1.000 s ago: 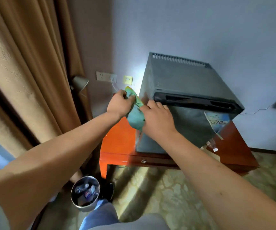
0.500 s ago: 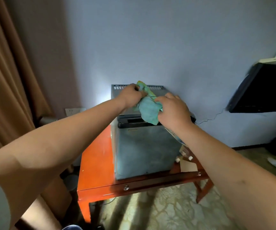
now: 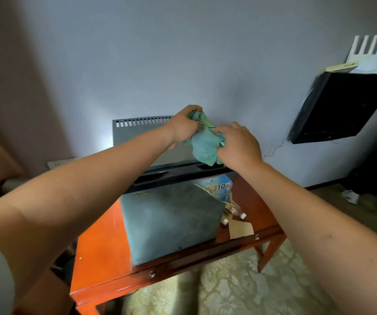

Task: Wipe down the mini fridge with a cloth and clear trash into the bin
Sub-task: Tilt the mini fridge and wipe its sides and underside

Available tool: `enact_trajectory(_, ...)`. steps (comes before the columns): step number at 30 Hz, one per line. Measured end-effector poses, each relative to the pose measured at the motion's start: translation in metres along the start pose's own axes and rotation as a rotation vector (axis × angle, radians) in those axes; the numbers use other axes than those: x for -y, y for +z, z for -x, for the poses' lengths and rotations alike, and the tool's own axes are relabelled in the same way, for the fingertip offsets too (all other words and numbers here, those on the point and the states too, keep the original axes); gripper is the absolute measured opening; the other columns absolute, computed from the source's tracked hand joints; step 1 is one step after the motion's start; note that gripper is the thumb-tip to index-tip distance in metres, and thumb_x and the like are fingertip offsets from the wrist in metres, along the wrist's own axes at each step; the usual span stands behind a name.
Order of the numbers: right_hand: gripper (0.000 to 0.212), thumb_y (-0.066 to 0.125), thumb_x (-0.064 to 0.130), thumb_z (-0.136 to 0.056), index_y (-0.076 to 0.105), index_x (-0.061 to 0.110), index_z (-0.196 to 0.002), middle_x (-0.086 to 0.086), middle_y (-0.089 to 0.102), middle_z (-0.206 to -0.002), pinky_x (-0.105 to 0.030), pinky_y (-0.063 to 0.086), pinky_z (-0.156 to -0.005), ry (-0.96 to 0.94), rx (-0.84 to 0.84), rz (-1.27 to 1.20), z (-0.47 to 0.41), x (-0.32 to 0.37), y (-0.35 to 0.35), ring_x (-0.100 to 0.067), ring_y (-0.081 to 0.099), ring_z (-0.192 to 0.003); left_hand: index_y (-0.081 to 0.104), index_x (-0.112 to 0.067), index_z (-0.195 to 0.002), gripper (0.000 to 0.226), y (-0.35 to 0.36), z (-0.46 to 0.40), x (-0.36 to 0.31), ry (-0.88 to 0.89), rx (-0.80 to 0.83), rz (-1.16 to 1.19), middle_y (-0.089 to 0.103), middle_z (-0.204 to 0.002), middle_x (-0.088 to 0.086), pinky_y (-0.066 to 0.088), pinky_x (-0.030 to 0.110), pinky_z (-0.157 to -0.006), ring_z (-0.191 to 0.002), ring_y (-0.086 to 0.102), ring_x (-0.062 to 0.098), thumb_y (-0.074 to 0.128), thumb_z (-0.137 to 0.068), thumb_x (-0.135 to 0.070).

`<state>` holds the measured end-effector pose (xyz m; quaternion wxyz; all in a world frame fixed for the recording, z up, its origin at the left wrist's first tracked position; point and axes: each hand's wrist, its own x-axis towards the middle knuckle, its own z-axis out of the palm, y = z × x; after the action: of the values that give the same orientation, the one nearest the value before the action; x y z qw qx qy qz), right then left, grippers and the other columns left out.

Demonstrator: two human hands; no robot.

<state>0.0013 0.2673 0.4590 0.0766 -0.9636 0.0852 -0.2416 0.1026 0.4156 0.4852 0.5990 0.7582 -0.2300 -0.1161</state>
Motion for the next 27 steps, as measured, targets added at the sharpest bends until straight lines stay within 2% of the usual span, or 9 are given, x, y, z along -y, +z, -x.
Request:
enact_trajectory(4, 0.05, 0.064, 0.017, -0.085, 0.062, 0.025, -0.134, -0.003, 0.052, -0.12, -0.038, 0.052, -0.078, 0.028, 0.058, 0.017, -0.034, -0.035, 0.023, -0.028, 0.056, -0.105, 0.053, -0.027, -0.131, 0.047, 0.022, -0.055, 0.009, -0.049, 0.053, -0.01, 0.058, -0.126, 0.005, 0.059, 0.035, -0.086, -0.106, 0.064, 0.019, 0.058, -0.091, -0.005)
enact_trajectory(6, 0.049, 0.065, 0.017, -0.085, 0.063, 0.025, -0.133, -0.002, 0.05, -0.12, -0.036, 0.051, -0.075, 0.029, 0.082, 0.019, -0.054, -0.051, 0.036, -0.028, 0.057, -0.103, 0.053, -0.025, -0.131, 0.045, 0.03, -0.081, 0.015, -0.076, 0.066, -0.03, 0.056, -0.13, 0.006, 0.056, 0.045, -0.094, -0.113, 0.063, 0.025, 0.057, -0.091, -0.005)
enact_trajectory(9, 0.05, 0.067, 0.019, -0.084, 0.063, 0.025, -0.133, -0.001, 0.05, -0.122, -0.035, 0.051, -0.076, 0.022, 0.117, 0.01, -0.084, -0.067, 0.056, -0.028, 0.057, -0.103, 0.053, -0.023, -0.131, 0.045, 0.034, -0.115, 0.024, -0.107, 0.039, -0.07, 0.054, -0.131, 0.006, 0.054, 0.049, -0.094, -0.114, 0.062, 0.028, 0.057, -0.09, -0.005)
enact_trajectory(11, 0.049, 0.068, 0.021, -0.084, 0.063, 0.026, -0.132, 0.0, 0.05, -0.12, -0.033, 0.051, -0.073, 0.008, 0.147, -0.005, -0.101, -0.072, 0.07, -0.026, 0.058, -0.099, 0.052, -0.023, -0.131, 0.045, 0.034, -0.136, 0.03, -0.131, 0.024, -0.114, 0.054, -0.129, 0.006, 0.056, 0.046, -0.091, -0.11, 0.064, 0.027, 0.058, -0.089, -0.007)
enact_trajectory(15, 0.047, 0.065, 0.024, -0.084, 0.062, 0.029, -0.13, 0.002, 0.048, -0.115, -0.032, 0.045, -0.07, -0.032, 0.229, -0.083, -0.13, -0.079, 0.096, -0.021, 0.053, -0.089, 0.053, -0.021, -0.13, 0.047, 0.026, -0.17, 0.047, -0.167, -0.015, -0.309, 0.058, -0.122, 0.006, 0.054, 0.031, -0.067, -0.091, 0.06, 0.021, 0.063, -0.084, -0.015)
enact_trajectory(19, 0.038, 0.066, 0.027, -0.083, 0.064, 0.032, -0.121, 0.005, 0.049, -0.107, -0.032, 0.044, -0.068, -0.072, 0.37, -0.198, -0.151, -0.088, 0.116, -0.019, 0.058, -0.091, 0.052, -0.018, -0.139, 0.058, 0.019, -0.192, 0.062, -0.246, 0.041, -0.503, 0.055, -0.132, 0.006, 0.05, 0.04, -0.099, -0.114, 0.055, 0.025, 0.067, -0.084, -0.033)
enact_trajectory(21, 0.04, 0.068, 0.038, -0.082, 0.063, 0.034, -0.121, 0.007, 0.054, -0.109, -0.034, 0.047, -0.075, -0.096, 0.451, -0.256, -0.163, -0.098, 0.12, -0.018, 0.059, -0.098, 0.058, -0.018, -0.132, 0.053, 0.018, -0.203, 0.062, -0.238, 0.018, -0.554, 0.058, -0.127, 0.005, 0.049, 0.038, -0.096, -0.111, 0.055, 0.023, 0.069, -0.084, -0.038)
enact_trajectory(24, 0.057, 0.064, 0.073, -0.079, 0.066, 0.037, -0.124, 0.015, 0.064, -0.119, -0.036, 0.049, -0.092, -0.105, 0.582, -0.464, -0.18, -0.117, 0.12, -0.007, 0.061, -0.107, 0.067, -0.011, -0.115, 0.04, 0.017, -0.219, 0.055, -0.219, -0.056, -0.697, 0.065, -0.118, 0.007, 0.051, 0.04, -0.093, -0.104, 0.06, 0.025, 0.066, -0.086, -0.039)
enact_trajectory(27, 0.056, 0.054, 0.088, -0.077, 0.074, 0.042, -0.104, 0.023, 0.072, -0.102, -0.029, 0.049, -0.087, -0.056, 0.606, -0.705, -0.193, -0.132, 0.123, 0.007, 0.064, -0.094, 0.07, -0.007, -0.11, 0.039, 0.023, -0.23, 0.047, -0.209, -0.117, -0.749, 0.068, -0.113, 0.011, 0.052, 0.043, -0.095, -0.103, 0.062, 0.029, 0.063, -0.089, -0.04)
